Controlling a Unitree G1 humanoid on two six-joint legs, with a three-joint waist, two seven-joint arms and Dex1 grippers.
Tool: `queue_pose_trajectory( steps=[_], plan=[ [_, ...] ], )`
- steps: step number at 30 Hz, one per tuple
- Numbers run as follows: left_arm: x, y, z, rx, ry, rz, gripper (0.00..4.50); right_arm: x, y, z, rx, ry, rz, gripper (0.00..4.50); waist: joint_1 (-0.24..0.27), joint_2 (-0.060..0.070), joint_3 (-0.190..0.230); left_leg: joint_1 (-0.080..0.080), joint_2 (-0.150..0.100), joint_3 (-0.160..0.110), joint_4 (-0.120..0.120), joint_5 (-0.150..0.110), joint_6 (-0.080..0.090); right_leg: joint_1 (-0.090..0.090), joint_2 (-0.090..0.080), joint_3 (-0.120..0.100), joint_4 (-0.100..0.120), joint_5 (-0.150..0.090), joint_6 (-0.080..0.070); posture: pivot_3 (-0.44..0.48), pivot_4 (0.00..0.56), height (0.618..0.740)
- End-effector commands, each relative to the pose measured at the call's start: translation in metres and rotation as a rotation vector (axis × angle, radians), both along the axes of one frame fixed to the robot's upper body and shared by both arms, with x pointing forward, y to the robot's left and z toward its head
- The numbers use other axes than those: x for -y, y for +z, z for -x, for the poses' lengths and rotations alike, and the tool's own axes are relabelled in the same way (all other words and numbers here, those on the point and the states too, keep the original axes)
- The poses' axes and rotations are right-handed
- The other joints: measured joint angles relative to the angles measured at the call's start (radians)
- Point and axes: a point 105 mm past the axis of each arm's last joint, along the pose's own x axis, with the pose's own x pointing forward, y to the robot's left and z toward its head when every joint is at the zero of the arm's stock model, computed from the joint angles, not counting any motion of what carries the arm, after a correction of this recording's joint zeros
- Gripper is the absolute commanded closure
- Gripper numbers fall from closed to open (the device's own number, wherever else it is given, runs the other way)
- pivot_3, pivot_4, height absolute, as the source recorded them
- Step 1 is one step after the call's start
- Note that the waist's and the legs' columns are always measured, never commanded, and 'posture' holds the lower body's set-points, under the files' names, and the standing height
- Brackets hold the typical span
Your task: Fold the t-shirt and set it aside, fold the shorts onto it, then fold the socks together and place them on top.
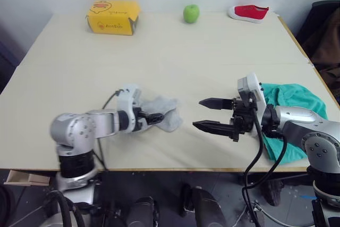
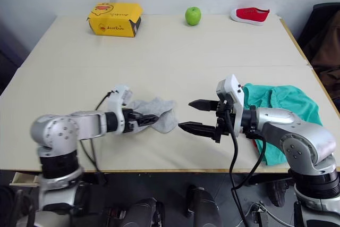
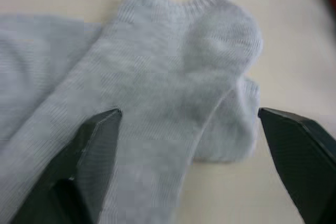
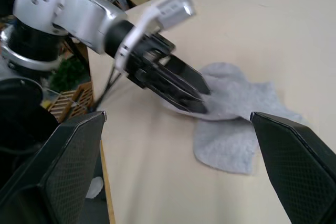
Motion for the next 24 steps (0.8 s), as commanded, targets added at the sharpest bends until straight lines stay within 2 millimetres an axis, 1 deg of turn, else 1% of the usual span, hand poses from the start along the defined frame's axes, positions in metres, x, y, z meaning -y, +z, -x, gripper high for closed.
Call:
queue_pose_trajectory(
  steps=[1,2,4,7,8,9,11,13,16,19,24],
  plan=[
    [-0.007,0.019,0.02,0.114,-0.18,-0.085,0.03,-0.001,-0.001,-0.011,0.009,-0.04,0.031,0.0,0.002,0.0,0.0,0.0,0.0,0.0,0.001,0.0,0.0,0.0,0.0,0.0,0.0,0.0,0.0,0.0,0.15,0.74],
    [-0.015,0.022,0.022,0.143,-0.197,-0.107,0.03,-0.001,-0.003,-0.016,0.0,-0.054,0.037,0.0,0.0,0.0,0.0,0.0,0.0,0.0,0.001,0.0,0.0,0.0,0.0,0.0,-0.001,0.0,0.0,0.0,0.15,0.74],
    [-0.031,0.028,0.025,0.159,-0.195,-0.097,0.03,-0.004,-0.007,-0.026,-0.028,-0.078,0.043,0.0,-0.001,0.0,0.0,0.0,0.0,0.0,0.001,-0.001,-0.001,0.0,0.0,0.0,-0.001,-0.001,-0.001,0.0,0.15,0.74],
    [-0.045,0.034,0.03,0.183,-0.209,-0.074,0.03,-0.01,-0.01,-0.037,-0.045,-0.093,0.054,0.0,-0.001,0.001,0.0,0.0,0.0,0.0,0.001,-0.001,-0.001,-0.001,0.0,0.0,-0.002,-0.001,-0.002,0.0,0.15,0.74],
    [-0.05,0.033,0.034,0.177,-0.217,-0.069,0.03,-0.013,-0.012,-0.042,-0.052,-0.098,0.058,0.0,-0.001,0.001,0.0,0.0,0.0,0.0,0.001,-0.001,-0.001,-0.001,0.0,0.0,-0.002,-0.002,-0.002,0.0,0.15,0.74],
    [-0.053,0.03,0.037,0.173,-0.223,-0.074,0.03,-0.015,-0.014,-0.047,-0.06,-0.105,0.062,0.0,-0.003,0.001,0.0,0.0,0.0,0.0,0.001,-0.001,-0.001,-0.001,0.0,0.0,-0.002,-0.002,-0.003,0.0,0.15,0.74],
    [-0.063,0.015,0.039,0.161,-0.22,-0.11,0.03,-0.02,-0.018,-0.061,-0.093,-0.139,0.07,0.0,-0.006,0.001,0.0,-0.001,0.0,0.0,0.001,-0.001,-0.001,-0.001,0.0,0.0,-0.002,-0.002,-0.003,0.0,0.15,0.74],
    [-0.069,0.001,0.036,0.15,-0.189,-0.105,0.03,-0.026,-0.023,-0.075,-0.13,-0.167,0.078,0.0,-0.007,0.001,0.001,0.0,0.0,0.0,0.001,-0.001,-0.001,-0.001,0.0,0.0,-0.002,-0.002,-0.003,0.0,0.15,0.74],
    [-0.071,-0.014,0.03,0.152,-0.168,-0.096,0.03,-0.034,-0.03,-0.089,-0.17,-0.186,0.098,0.0,-0.005,0.001,0.001,-0.001,0.001,0.0,0.001,-0.001,-0.001,-0.001,0.0,-0.001,-0.002,-0.002,-0.003,0.0,0.15,0.74],
    [-0.066,-0.027,0.027,0.141,-0.16,-0.095,0.03,-0.043,-0.036,-0.103,-0.207,-0.204,0.111,0.0,-0.003,0.001,0.001,-0.002,0.001,-0.001,0.001,-0.001,0.0,-0.001,-0.001,-0.001,-0.002,-0.002,-0.003,0.0,0.15,0.74],
    [-0.062,-0.034,0.018,0.144,-0.141,-0.082,0.03,-0.052,-0.043,-0.121,-0.256,-0.241,0.106,0.0,-0.003,0.001,0.001,-0.002,0.0,-0.001,0.0,-0.001,0.002,-0.001,-0.001,-0.001,0.0,-0.001,-0.002,0.0,0.15,0.74]
  ],
)
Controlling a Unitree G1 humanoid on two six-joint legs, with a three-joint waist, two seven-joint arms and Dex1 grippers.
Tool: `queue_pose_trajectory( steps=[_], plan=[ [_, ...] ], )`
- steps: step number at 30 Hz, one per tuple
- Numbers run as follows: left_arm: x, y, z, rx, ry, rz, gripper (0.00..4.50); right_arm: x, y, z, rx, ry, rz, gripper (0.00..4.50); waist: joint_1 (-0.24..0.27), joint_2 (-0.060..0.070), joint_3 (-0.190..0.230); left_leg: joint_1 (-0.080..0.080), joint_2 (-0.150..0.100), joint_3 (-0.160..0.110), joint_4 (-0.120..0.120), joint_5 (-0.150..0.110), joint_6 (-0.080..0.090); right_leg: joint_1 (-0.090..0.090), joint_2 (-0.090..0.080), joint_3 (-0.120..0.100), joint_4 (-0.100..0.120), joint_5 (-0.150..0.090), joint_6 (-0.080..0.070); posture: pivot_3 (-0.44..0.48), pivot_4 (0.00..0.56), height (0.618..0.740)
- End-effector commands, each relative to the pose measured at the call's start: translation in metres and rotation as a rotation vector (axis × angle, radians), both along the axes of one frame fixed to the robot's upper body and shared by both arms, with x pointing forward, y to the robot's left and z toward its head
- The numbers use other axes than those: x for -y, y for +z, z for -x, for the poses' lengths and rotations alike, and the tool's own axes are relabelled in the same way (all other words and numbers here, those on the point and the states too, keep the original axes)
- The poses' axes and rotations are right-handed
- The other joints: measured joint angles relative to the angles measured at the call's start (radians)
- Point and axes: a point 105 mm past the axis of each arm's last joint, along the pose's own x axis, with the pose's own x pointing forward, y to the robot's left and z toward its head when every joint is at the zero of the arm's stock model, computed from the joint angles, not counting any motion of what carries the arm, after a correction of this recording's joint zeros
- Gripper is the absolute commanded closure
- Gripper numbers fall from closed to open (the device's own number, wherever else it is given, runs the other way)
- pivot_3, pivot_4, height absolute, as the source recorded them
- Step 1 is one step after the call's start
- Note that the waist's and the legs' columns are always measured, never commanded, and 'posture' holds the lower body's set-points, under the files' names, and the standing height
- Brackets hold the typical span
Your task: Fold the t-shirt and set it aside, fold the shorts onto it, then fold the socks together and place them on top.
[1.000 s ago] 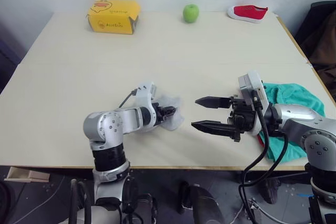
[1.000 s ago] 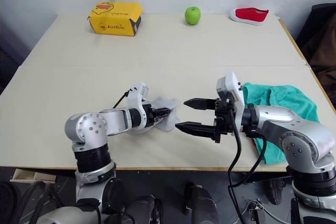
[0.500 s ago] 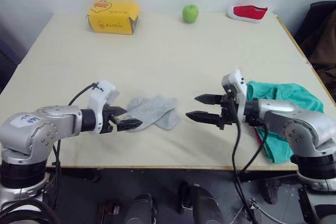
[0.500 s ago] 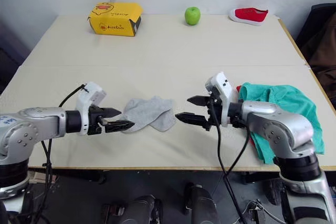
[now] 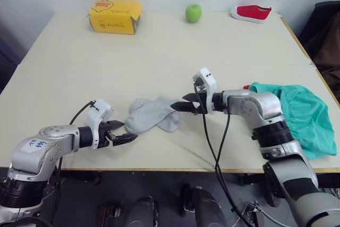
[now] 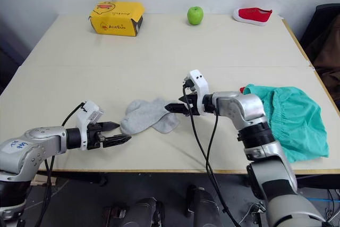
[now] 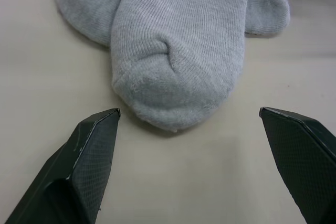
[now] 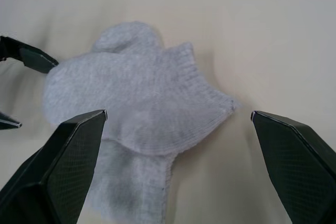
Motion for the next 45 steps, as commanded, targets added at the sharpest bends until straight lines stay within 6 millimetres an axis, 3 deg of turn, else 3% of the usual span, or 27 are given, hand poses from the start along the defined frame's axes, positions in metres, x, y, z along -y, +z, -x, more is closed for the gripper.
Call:
queue_pose_trajectory(
  steps=[1,2,5,14,17,23,26,30,34,42,45],
  plan=[
    [0.001,-0.007,-0.009,0.014,0.03,-0.004,0.0,-0.006,0.008,-0.013,0.017,-0.029,-0.023,0.18,0.0,0.0,0.0,0.0,0.0,0.0,0.0,0.0,0.0,0.0,0.0,0.0,0.0,0.0,0.0,0.0,0.15,0.74],
    [0.0,-0.009,-0.012,0.018,0.045,-0.005,0.0,-0.009,0.008,-0.016,0.004,-0.038,-0.04,0.4,0.0,0.0,0.0,0.0,0.0,0.0,0.0,0.0,0.0,0.001,0.0,0.0,0.0,0.0,0.0,0.0,0.15,0.74],
    [0.001,-0.014,-0.015,0.014,0.054,-0.008,0.65,-0.014,0.01,-0.019,-0.005,-0.04,-0.065,1.31,0.0,0.0,0.0,0.001,0.0,0.0,0.0,0.001,0.001,0.001,-0.001,0.0,0.001,0.0,0.0,0.0,0.15,0.74],
    [0.011,-0.019,-0.008,-0.003,0.018,0.014,3.55,-0.015,0.012,-0.019,0.016,-0.022,-0.058,4.5,-0.009,0.0,0.0,0.001,0.0,0.0,-0.001,0.001,0.001,0.001,-0.001,0.0,0.001,0.0,0.0,0.0,0.15,0.74],
    [0.013,-0.014,-0.004,-0.005,-0.003,0.037,4.48,-0.013,0.018,-0.016,0.024,-0.01,-0.068,4.5,-0.018,0.0,0.0,0.001,0.0,0.0,-0.002,0.001,0.001,0.001,-0.001,0.0,0.001,0.0,0.0,0.0,0.15,0.74],
    [0.009,-0.011,0.0,-0.019,-0.001,0.036,4.48,-0.005,0.026,-0.014,0.049,-0.024,-0.075,4.5,-0.025,0.0,0.0,0.001,0.0,0.0,-0.002,0.001,0.001,0.0,-0.001,0.0,0.0,0.0,0.0,0.0,0.15,0.74],
    [0.008,-0.013,0.0,-0.017,0.001,0.03,4.5,0.001,0.028,-0.015,0.041,-0.048,-0.081,3.87,-0.025,0.0,0.0,0.001,0.0,0.0,-0.003,0.0,0.0,0.0,-0.001,0.0,0.0,0.0,0.0,0.0,0.15,0.74],
    [0.01,-0.01,0.0,-0.007,-0.001,0.033,4.5,0.005,0.034,-0.016,0.033,-0.064,-0.105,2.56,-0.025,0.0,0.0,0.001,0.0,0.0,-0.003,0.0,0.0,0.0,-0.001,0.0,0.0,0.0,0.0,0.0,0.15,0.74],
    [0.013,-0.002,0.001,0.001,-0.016,0.057,4.5,0.004,0.037,-0.014,0.016,-0.068,-0.128,2.56,-0.025,0.0,0.0,0.001,0.0,0.0,-0.003,0.0,0.001,0.0,-0.001,0.0,0.0,0.0,0.0,0.0,0.15,0.74],
    [0.016,-0.004,0.001,0.004,-0.018,0.046,4.5,0.0,0.008,-0.015,-0.063,-0.091,-0.067,0.03,-0.026,0.0,0.0,0.001,0.0,0.0,-0.003,0.0,0.001,0.0,-0.001,0.0,0.0,0.0,0.0,0.0,0.15,0.74],
    [0.016,-0.004,0.0,0.005,-0.016,0.045,4.5,-0.003,-0.001,-0.015,-0.091,-0.094,-0.06,0.03,-0.026,0.0,0.0,0.0,0.0,0.0,-0.004,0.0,0.001,0.0,0.0,0.0,-0.001,0.0,0.0,0.0,0.15,0.74]
  ],
)
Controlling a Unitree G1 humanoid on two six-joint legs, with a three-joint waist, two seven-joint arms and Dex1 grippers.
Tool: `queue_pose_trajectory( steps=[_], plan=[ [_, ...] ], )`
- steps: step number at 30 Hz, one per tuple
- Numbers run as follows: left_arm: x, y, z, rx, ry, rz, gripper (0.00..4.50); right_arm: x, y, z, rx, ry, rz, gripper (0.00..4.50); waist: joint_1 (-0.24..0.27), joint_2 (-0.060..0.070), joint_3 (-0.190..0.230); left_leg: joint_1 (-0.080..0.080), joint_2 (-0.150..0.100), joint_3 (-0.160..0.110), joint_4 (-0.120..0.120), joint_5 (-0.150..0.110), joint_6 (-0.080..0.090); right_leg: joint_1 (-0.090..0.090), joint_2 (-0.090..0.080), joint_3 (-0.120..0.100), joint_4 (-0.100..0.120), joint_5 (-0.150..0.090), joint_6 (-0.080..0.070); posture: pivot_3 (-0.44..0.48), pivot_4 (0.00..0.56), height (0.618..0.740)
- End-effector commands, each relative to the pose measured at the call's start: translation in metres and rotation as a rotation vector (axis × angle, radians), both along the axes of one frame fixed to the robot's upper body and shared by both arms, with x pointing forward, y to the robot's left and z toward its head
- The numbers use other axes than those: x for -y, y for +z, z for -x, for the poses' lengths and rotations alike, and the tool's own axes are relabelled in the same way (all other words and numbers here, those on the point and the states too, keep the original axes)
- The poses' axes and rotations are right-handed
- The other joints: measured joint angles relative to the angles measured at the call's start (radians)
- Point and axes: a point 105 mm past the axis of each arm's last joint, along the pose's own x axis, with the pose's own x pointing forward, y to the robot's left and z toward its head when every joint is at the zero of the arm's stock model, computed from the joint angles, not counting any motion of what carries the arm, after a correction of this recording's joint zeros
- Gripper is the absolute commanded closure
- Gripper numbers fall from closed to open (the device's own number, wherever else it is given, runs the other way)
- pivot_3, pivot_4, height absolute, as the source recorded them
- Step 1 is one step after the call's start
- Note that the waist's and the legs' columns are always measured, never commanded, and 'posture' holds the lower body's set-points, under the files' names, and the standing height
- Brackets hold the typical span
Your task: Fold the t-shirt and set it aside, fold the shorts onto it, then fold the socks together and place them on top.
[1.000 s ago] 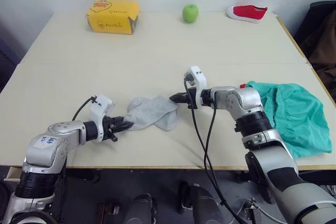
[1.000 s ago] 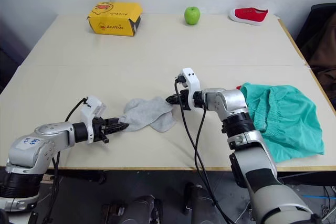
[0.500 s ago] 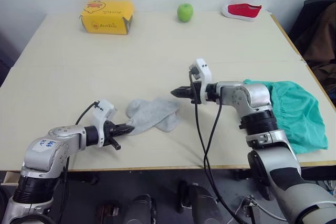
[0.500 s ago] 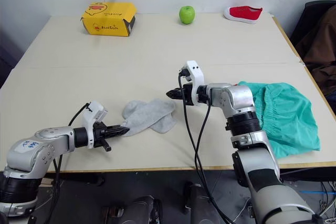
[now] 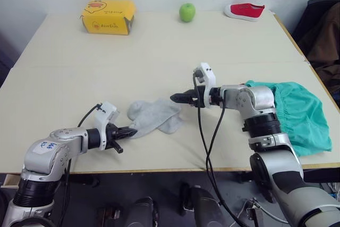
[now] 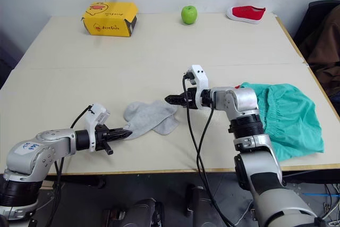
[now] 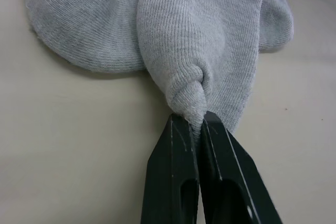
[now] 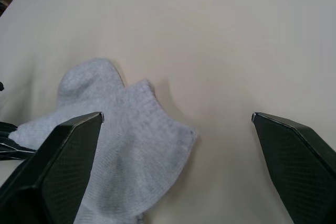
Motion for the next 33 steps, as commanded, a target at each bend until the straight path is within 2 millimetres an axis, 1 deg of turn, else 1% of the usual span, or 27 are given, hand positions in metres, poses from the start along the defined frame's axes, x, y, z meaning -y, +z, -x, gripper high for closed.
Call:
queue_pose_trajectory(
  steps=[1,4,5,11,13,15,19,21,23,25,27,31,33],
  plan=[
    [0.004,0.006,0.001,0.03,-0.017,-0.002,4.5,-0.006,-0.003,0.001,-0.011,0.011,-0.008,0.03,0.0,0.0,0.0,0.0,0.0,0.0,0.0,0.0,0.0,0.0,0.0,0.0,0.0,0.0,0.0,0.0,0.15,0.74],
    [0.004,0.006,0.0,0.035,-0.016,-0.008,4.5,-0.015,0.0,0.004,-0.018,0.036,-0.045,0.67,-0.001,0.0,0.0,0.0,0.0,0.0,0.0,0.0,0.0,0.0,0.0,0.0,0.0,0.0,0.0,0.0,0.15,0.74],
    [0.003,0.006,-0.001,0.036,-0.015,-0.008,4.5,-0.017,0.001,0.005,-0.017,0.043,-0.047,0.96,-0.001,0.0,0.0,0.0,0.0,0.0,0.0,0.0,0.0,0.0,0.0,0.0,0.0,0.0,0.0,0.0,0.15,0.74],
    [0.004,0.008,-0.002,0.04,-0.015,-0.004,4.5,-0.015,0.004,0.007,-0.011,0.044,-0.047,3.2,-0.001,0.0,0.0,0.0,0.0,0.0,0.0,0.0,0.0,0.0,0.0,0.0,0.0,0.0,0.0,0.0,0.15,0.74],
    [0.004,0.009,-0.001,0.04,-0.021,-0.003,4.5,-0.013,0.008,0.007,0.0,0.042,-0.053,3.86,-0.001,0.0,0.0,0.0,0.0,0.0,0.0,0.0,0.0,0.0,0.0,0.0,0.0,0.0,0.0,0.0,0.15,0.74],
    [0.004,0.01,0.002,0.045,-0.047,-0.02,4.5,-0.009,0.017,0.008,0.022,0.034,-0.07,4.48,-0.001,0.0,0.0,0.0,0.0,0.0,-0.001,0.0,0.0,0.0,0.0,0.0,0.0,0.0,0.0,0.0,0.15,0.74],
    [-0.001,0.02,0.007,0.065,-0.086,-0.054,4.5,-0.003,0.038,0.017,0.077,0.045,-0.119,4.48,0.0,0.0,0.0,0.0,0.0,0.0,-0.001,0.0,0.0,-0.001,0.0,0.0,-0.001,0.0,0.0,0.0,0.15,0.74],
    [-0.004,0.035,0.004,0.089,-0.087,-0.047,4.5,0.001,0.048,0.026,0.096,0.053,-0.152,4.48,0.0,0.0,0.0,0.0,0.0,0.0,-0.002,0.0,0.0,-0.001,0.0,0.0,-0.002,0.0,0.0,0.0,0.15,0.74],
    [-0.007,0.053,0.001,0.107,-0.09,-0.035,4.5,0.006,0.053,0.036,0.119,0.056,-0.169,4.48,0.002,0.0,0.0,0.0,0.0,0.0,-0.003,0.0,0.0,-0.001,0.0,0.0,-0.002,0.0,0.0,0.0,0.15,0.74],
    [-0.009,0.066,-0.004,0.124,-0.095,-0.035,4.5,0.009,0.053,0.043,0.129,0.051,-0.175,4.48,0.003,0.0,0.0,-0.001,0.0,0.0,-0.003,0.0,0.0,-0.001,0.0,0.0,-0.003,0.0,0.0,0.0,0.15,0.74],
    [-0.013,0.071,-0.012,0.147,-0.113,-0.076,4.5,0.01,0.052,0.052,0.137,0.054,-0.182,4.48,0.003,0.001,0.0,0.0,0.0,0.0,-0.004,0.0,0.0,-0.001,0.0,0.0,-0.004,0.0,0.0,0.0,0.15,0.74],
    [-0.018,0.067,-0.035,0.173,-0.196,-0.196,4.5,0.004,0.043,0.075,0.15,0.081,-0.198,4.48,0.003,0.001,0.0,0.0,0.0,0.0,-0.006,0.0,0.0,-0.001,0.001,0.0,-0.005,0.0,0.0,0.0,0.15,0.74],
    [-0.017,0.065,-0.044,0.172,-0.244,-0.225,4.5,0.002,0.037,0.082,0.151,0.076,-0.2,4.48,0.002,0.001,0.0,0.0,0.0,0.0,-0.007,0.0,-0.001,-0.001,0.002,0.0,-0.005,0.0,0.0,0.0,0.15,0.74]
  ],
)
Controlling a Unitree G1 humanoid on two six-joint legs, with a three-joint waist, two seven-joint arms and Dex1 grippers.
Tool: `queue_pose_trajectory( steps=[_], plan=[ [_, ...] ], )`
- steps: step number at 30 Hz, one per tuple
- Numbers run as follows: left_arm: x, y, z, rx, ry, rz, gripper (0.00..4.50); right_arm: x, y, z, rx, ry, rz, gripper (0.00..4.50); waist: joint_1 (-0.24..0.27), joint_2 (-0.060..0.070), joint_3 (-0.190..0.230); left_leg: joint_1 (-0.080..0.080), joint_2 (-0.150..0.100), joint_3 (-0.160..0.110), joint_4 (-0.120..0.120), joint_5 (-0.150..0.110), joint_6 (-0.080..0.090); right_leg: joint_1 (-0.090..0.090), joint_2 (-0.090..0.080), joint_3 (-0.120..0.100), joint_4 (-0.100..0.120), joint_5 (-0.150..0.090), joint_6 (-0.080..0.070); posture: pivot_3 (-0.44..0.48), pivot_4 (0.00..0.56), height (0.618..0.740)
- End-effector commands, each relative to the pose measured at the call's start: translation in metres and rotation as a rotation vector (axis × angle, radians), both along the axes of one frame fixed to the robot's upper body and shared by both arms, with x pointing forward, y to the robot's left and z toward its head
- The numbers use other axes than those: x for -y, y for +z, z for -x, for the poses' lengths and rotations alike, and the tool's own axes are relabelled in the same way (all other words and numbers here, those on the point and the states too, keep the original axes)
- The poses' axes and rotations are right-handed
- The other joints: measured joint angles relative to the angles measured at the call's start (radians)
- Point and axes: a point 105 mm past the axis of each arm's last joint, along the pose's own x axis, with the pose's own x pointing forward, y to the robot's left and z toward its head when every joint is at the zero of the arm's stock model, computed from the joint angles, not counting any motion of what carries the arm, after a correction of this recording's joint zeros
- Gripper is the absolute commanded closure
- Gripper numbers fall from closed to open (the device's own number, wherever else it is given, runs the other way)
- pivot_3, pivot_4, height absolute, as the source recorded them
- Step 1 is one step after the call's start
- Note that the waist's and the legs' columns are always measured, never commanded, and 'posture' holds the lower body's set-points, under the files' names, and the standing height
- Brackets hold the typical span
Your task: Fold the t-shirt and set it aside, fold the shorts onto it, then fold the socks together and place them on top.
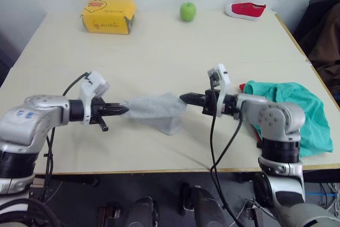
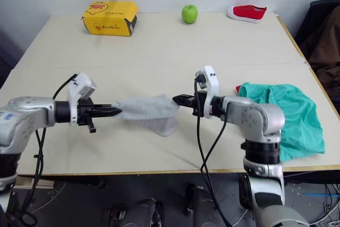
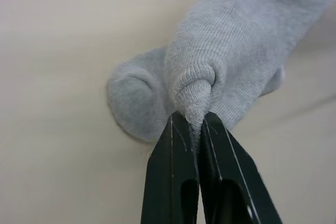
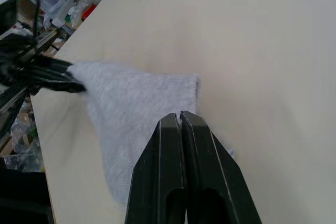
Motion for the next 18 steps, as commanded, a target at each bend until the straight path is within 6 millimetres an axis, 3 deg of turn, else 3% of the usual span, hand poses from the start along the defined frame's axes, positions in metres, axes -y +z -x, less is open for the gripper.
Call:
queue_pose_trajectory(
  steps=[1,8,15,18],
  plan=[
    [-0.001,-0.001,-0.015,0.032,-0.093,-0.091,4.5,-0.007,0.003,0.015,0.057,0.006,-0.026,4.48,-0.001,0.0,0.0,0.0,0.0,0.0,0.0,0.0,0.0,0.0,0.0,0.0,0.0,0.0,0.0,0.0,0.15,0.74],
    [0.003,-0.009,-0.053,0.065,-0.177,-0.197,4.5,-0.021,-0.027,0.034,0.094,-0.015,0.023,4.48,0.001,0.0,0.0,-0.001,0.0,0.001,-0.001,0.0,0.001,0.0,0.001,0.0,-0.001,0.0,0.0,0.0,0.15,0.74],
    [0.011,-0.018,-0.064,0.052,-0.231,-0.2,4.5,-0.016,-0.045,0.029,0.115,-0.068,0.072,4.48,0.0,0.0,0.0,-0.001,0.0,0.002,0.0,0.001,0.002,0.0,0.001,0.0,-0.001,0.0,0.001,0.0,0.15,0.74],
    [0.01,-0.018,-0.065,0.062,-0.23,-0.201,3.77,-0.013,-0.051,0.03,0.136,-0.063,0.108,4.5,0.001,0.0,0.0,-0.001,0.0,0.001,0.0,0.001,0.002,0.0,0.0,0.0,-0.001,0.0,0.001,0.0,0.15,0.74]
  ],
)
